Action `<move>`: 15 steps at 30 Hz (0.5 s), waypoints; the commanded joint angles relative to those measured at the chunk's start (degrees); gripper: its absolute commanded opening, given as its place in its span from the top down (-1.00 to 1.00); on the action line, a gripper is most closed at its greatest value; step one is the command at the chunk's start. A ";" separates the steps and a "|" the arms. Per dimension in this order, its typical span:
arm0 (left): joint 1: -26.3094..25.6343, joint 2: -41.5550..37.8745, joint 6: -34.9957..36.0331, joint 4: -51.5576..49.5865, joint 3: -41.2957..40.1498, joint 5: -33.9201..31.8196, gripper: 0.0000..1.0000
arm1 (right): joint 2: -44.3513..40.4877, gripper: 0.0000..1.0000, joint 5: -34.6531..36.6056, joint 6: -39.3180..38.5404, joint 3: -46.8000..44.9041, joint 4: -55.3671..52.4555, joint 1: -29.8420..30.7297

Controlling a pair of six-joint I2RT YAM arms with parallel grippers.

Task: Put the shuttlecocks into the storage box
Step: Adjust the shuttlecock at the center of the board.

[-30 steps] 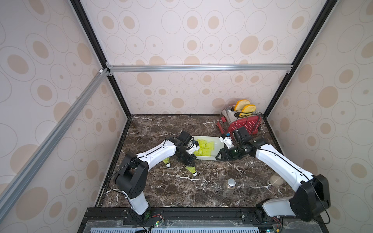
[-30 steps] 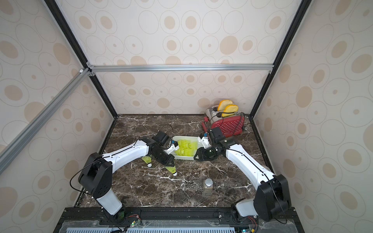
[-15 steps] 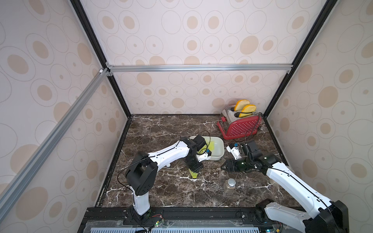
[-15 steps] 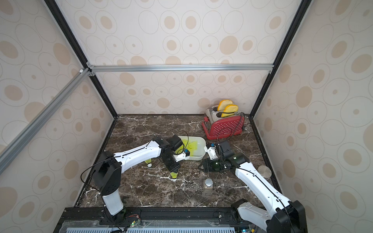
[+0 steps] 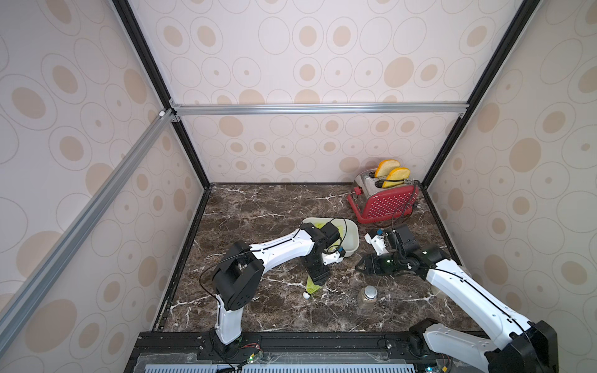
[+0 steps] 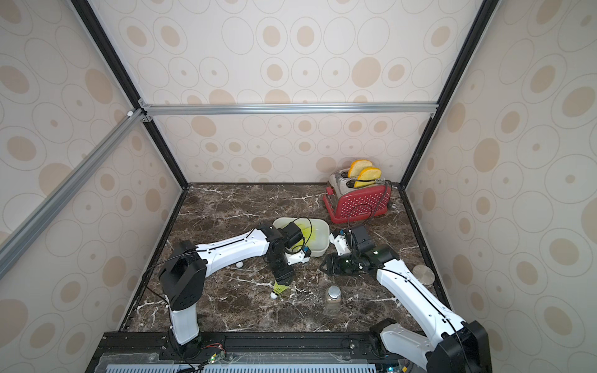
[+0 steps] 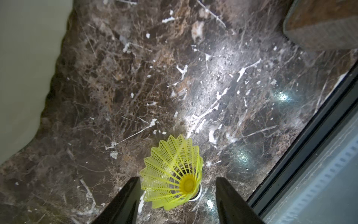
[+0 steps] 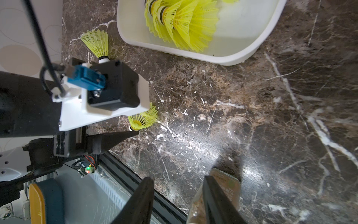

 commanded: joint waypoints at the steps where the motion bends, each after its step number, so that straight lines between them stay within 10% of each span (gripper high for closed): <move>1: 0.00 -4.39 -2.55 1.20 0.83 -2.15 -0.30 | 1.14 0.06 -0.06 -2.37 2.62 -1.07 -0.09; 15: 7.92 -43.08 -44.33 27.04 -30.40 9.85 -0.33 | 18.08 0.06 -12.83 -9.40 10.73 6.15 8.79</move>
